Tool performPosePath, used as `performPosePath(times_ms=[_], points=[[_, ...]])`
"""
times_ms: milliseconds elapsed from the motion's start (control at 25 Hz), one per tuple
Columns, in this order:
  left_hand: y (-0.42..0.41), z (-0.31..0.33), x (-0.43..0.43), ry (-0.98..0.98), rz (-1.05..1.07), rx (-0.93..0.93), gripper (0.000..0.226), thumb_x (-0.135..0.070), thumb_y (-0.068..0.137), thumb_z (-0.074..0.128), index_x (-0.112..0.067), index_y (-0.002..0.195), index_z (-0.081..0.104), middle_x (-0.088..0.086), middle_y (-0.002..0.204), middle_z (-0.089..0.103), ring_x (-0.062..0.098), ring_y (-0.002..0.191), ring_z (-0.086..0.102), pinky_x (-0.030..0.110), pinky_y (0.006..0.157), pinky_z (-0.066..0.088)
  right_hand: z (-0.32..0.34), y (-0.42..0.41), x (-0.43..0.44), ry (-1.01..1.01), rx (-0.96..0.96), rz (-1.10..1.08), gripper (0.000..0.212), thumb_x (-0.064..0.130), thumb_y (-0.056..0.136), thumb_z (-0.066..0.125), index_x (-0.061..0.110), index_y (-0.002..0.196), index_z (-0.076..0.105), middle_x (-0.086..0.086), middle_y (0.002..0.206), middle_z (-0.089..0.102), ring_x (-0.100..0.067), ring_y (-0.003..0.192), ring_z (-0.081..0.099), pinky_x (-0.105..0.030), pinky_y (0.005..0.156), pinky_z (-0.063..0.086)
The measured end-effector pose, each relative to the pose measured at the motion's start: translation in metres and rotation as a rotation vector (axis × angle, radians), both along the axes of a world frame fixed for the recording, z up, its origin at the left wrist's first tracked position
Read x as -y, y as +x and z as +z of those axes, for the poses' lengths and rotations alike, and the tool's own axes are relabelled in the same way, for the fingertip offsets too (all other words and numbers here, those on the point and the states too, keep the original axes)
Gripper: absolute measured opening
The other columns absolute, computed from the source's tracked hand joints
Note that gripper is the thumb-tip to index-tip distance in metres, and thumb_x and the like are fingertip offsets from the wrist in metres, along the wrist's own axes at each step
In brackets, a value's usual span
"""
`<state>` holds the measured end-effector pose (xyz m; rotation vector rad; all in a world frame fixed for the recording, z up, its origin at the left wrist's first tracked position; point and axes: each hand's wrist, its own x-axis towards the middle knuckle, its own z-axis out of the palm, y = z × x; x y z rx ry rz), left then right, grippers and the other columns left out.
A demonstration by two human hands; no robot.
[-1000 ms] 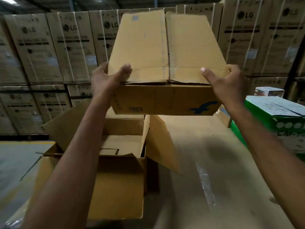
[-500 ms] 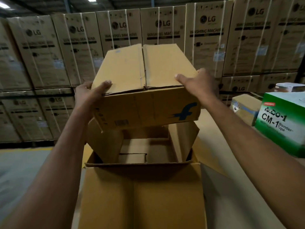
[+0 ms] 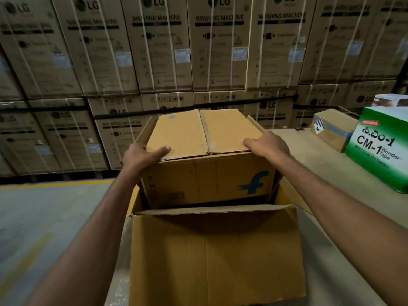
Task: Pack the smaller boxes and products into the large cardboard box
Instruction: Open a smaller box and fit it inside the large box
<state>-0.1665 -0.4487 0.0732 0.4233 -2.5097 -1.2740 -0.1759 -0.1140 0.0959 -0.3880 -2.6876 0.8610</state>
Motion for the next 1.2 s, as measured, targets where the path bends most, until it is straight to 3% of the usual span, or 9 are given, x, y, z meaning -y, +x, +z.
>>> performPosePath(times_ms=[200,360,480,640,760,840,880,1040,1200], points=[[0.005,-0.007,0.002,-0.160,-0.009,0.034,0.064,-0.067,0.075,0.076,-0.004,0.085,0.065,0.009,0.078,0.064,0.021,0.070,0.059,0.027,0.051,0.036,-0.013,0.003,-0.007,0.081,0.081,-0.032,0.043,0.057,0.086,0.067,0.020,0.102,0.053,0.004,0.079,0.052,-0.023,0.084,0.056,-0.034,0.072,0.047],[0.001,-0.003,0.000,-0.317,0.013,0.069,0.068,-0.070,0.076,0.073,-0.003,0.084,0.065,0.009,0.075,0.063,0.019,0.065,0.056,0.026,0.048,0.034,-0.017,-0.001,-0.007,0.134,0.117,-0.052,0.044,0.058,0.087,0.065,0.019,0.102,0.053,-0.001,0.091,0.059,-0.026,0.089,0.058,-0.036,0.077,0.050],[-0.004,0.003,-0.007,-0.399,0.021,0.120,0.061,-0.067,0.078,0.071,-0.009,0.077,0.054,0.008,0.077,0.059,0.016,0.063,0.050,0.027,0.049,0.034,-0.014,-0.012,-0.007,0.147,0.190,-0.044,0.051,0.057,0.083,0.064,0.017,0.115,0.060,-0.005,0.102,0.063,-0.029,0.096,0.059,-0.038,0.078,0.048],[-0.003,0.005,-0.015,-0.474,0.039,0.150,0.061,-0.069,0.081,0.068,-0.012,0.073,0.049,0.007,0.076,0.056,0.017,0.063,0.048,0.029,0.052,0.037,-0.018,-0.013,-0.009,0.161,0.225,-0.018,0.055,0.056,0.084,0.062,0.016,0.122,0.062,-0.005,0.104,0.064,-0.028,0.095,0.059,-0.034,0.068,0.042],[-0.007,0.000,-0.008,-0.383,-0.042,0.227,0.067,-0.070,0.083,0.065,-0.005,0.102,0.060,0.015,0.105,0.065,0.025,0.086,0.059,0.035,0.069,0.049,-0.020,-0.006,-0.006,0.190,0.194,-0.039,0.053,0.053,0.088,0.059,0.018,0.127,0.060,-0.002,0.090,0.058,-0.026,0.089,0.057,-0.032,0.062,0.037],[-0.005,-0.005,-0.003,-0.179,-0.110,0.236,0.087,-0.069,0.082,0.067,-0.005,0.138,0.047,0.018,0.135,0.056,0.034,0.116,0.056,0.046,0.094,0.051,-0.024,-0.001,-0.005,0.211,0.168,-0.037,0.051,0.053,0.090,0.056,0.021,0.129,0.057,0.000,0.088,0.056,-0.025,0.088,0.057,-0.031,0.064,0.037],[-0.002,-0.007,-0.002,-0.096,-0.114,0.220,0.093,-0.068,0.081,0.069,-0.007,0.146,0.039,0.018,0.143,0.050,0.036,0.124,0.053,0.050,0.101,0.049,-0.026,0.000,-0.005,0.212,0.158,-0.032,0.052,0.055,0.090,0.055,0.022,0.130,0.056,0.000,0.092,0.058,-0.025,0.089,0.057,-0.032,0.068,0.039],[0.007,-0.001,-0.005,-0.147,-0.098,0.179,0.089,-0.068,0.081,0.069,-0.008,0.142,0.044,0.017,0.136,0.053,0.035,0.119,0.055,0.050,0.099,0.051,-0.022,0.001,-0.006,0.178,0.084,-0.028,0.044,0.054,0.089,0.060,0.022,0.119,0.063,0.002,0.094,0.063,-0.020,0.082,0.058,-0.027,0.059,0.034],[0.007,0.025,-0.007,-0.096,-0.069,0.107,0.069,-0.062,0.080,0.074,-0.007,0.118,0.057,0.012,0.115,0.062,0.027,0.101,0.061,0.044,0.087,0.057,-0.011,0.000,-0.006,0.174,-0.091,-0.071,0.032,0.051,0.089,0.063,0.023,0.103,0.068,0.006,0.084,0.064,-0.011,0.067,0.052,-0.023,0.055,0.028]])
